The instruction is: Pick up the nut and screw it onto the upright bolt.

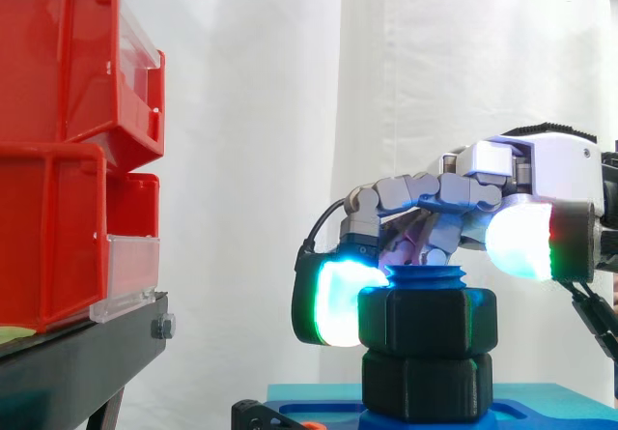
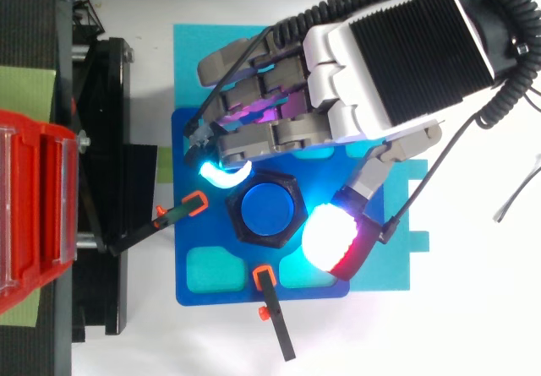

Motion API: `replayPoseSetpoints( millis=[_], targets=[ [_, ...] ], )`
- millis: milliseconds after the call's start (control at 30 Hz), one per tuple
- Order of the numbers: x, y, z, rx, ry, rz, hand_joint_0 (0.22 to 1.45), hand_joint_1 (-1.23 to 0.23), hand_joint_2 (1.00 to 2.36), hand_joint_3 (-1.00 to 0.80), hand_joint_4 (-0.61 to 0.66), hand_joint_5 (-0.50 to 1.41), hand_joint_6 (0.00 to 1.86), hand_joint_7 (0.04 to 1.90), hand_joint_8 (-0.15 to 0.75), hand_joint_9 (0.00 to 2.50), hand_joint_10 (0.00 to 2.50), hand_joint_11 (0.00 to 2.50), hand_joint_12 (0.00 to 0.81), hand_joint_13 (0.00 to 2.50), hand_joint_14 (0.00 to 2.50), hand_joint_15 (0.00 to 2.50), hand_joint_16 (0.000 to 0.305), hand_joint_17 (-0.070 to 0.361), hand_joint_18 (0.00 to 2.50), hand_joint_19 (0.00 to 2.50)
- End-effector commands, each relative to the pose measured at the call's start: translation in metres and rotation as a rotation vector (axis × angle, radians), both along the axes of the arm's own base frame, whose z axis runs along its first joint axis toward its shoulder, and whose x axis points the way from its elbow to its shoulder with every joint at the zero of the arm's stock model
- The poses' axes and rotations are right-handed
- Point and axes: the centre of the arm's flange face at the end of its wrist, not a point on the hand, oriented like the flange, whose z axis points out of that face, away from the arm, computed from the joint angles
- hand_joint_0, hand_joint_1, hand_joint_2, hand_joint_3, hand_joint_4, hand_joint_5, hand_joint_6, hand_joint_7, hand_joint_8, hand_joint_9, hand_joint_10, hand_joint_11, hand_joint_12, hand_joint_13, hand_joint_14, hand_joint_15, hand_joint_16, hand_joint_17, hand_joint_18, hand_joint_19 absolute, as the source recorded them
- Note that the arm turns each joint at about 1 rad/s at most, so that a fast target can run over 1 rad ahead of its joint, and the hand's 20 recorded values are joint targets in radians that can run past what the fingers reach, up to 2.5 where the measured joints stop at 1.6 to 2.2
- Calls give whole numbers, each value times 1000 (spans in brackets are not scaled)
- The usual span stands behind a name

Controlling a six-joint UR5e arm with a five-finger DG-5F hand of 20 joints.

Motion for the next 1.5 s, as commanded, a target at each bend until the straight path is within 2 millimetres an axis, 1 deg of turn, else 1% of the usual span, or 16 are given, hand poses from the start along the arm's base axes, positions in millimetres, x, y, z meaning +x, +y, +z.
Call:
replayPoseSetpoints(
  millis=[0,133,200,233,333,400,567,667,833,1000,1200,1267,1300,1467],
  targets=[
    [-1,-5,0,0,-2,-6,551,-227,1000,-500,113,55,578,1355,261,1288,0,0,201,831,0,0,23,51,586,190],
    [-1,-6,0,-1,-1,-8,552,-234,1000,-500,110,56,589,1327,254,1334,0,8,197,872,0,10,22,50,628,213],
    [-1,-7,0,0,2,-9,552,-233,1000,-500,137,60,523,1450,255,1325,0,13,200,867,0,9,23,52,623,208],
    [-1,-7,0,0,2,-9,551,-232,1000,-500,147,60,500,1475,255,1323,0,23,202,861,1,11,23,53,620,205],
    [-1,-7,-2,-5,0,-10,547,-222,1000,-500,203,30,504,1299,249,1279,0,11,203,826,0,6,26,58,581,195],
    [-1,-7,-2,-10,-1,-11,547,-221,1000,-500,222,22,505,1235,242,1248,0,10,205,816,0,7,27,60,566,184],
    [-2,-7,-1,-14,-3,-12,546,-220,1000,-500,244,12,505,1159,239,1233,0,0,207,804,0,2,27,60,558,196],
    [-3,-7,-4,-14,3,-12,545,-221,1000,-500,258,7,505,1123,239,1218,0,2,207,794,0,3,27,61,553,192],
    [-6,-5,-14,-13,6,-12,543,-221,1000,-500,258,5,505,1114,236,1212,0,0,209,794,0,1,27,61,551,188],
    [-6,-6,-13,-14,-5,-12,544,-225,1000,-500,189,35,504,1280,245,1241,0,1,204,810,0,7,27,60,555,191],
    [-5,-5,-13,-13,-6,-10,548,-231,1000,-500,155,64,502,1434,245,1298,0,16,194,848,0,14,26,59,581,202],
    [-6,-6,-12,-14,-6,-12,549,-231,1000,-500,136,71,500,1468,241,1321,0,12,191,861,0,16,26,58,594,203],
    [-6,-7,-12,-15,-8,-12,528,-218,1000,-500,135,74,506,1462,244,1329,0,14,194,869,0,10,27,60,605,204],
    [-6,-7,-12,-15,-8,-12,502,-184,1000,-500,150,85,501,1486,235,1362,0,0,195,907,0,9,29,65,640,214]
  ],
)
